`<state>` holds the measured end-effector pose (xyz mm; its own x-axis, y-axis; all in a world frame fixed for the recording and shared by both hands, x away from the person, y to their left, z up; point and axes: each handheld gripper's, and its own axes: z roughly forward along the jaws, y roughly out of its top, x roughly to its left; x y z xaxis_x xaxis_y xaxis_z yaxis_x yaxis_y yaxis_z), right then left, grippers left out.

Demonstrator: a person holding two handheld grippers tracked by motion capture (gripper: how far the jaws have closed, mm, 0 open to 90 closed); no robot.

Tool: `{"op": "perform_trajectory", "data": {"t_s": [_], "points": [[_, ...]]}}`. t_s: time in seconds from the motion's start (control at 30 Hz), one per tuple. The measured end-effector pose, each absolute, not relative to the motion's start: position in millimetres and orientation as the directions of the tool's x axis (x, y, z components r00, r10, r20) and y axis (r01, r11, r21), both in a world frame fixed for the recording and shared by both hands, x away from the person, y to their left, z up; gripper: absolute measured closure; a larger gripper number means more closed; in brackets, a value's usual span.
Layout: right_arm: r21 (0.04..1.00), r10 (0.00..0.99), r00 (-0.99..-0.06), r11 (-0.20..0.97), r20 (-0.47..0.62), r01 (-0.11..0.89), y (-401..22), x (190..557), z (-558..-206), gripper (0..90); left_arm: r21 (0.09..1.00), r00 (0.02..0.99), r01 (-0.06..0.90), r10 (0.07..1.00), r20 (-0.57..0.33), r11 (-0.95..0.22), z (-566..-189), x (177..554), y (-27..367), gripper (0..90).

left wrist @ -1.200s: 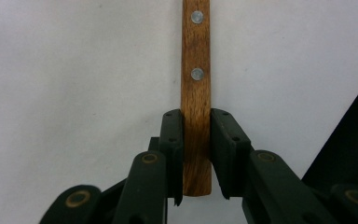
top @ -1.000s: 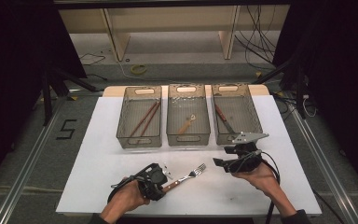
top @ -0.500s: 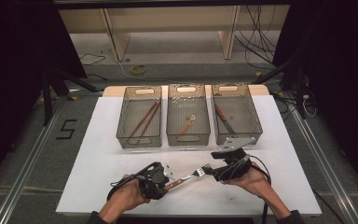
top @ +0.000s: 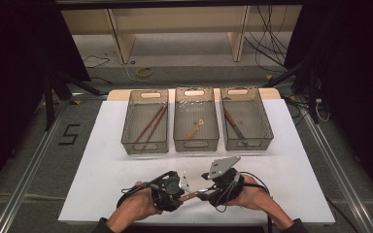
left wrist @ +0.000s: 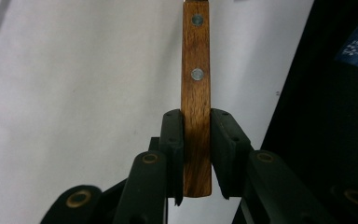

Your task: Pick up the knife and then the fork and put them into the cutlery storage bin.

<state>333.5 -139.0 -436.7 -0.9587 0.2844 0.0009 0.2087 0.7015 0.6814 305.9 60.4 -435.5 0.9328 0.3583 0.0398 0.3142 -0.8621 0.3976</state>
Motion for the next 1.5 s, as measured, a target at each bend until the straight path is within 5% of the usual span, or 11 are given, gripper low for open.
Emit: {"op": "perform_trajectory", "data": {"t_s": [1.5], "points": [[0.599, 0.089, -0.996, 0.798, -0.001, 0.071, -126.9, 322.4, -453.8, 69.2, 0.411, 0.976, 0.185, 0.217, 0.033, -0.893, -427.1, 301.9, 55.9, 75.0]]}}
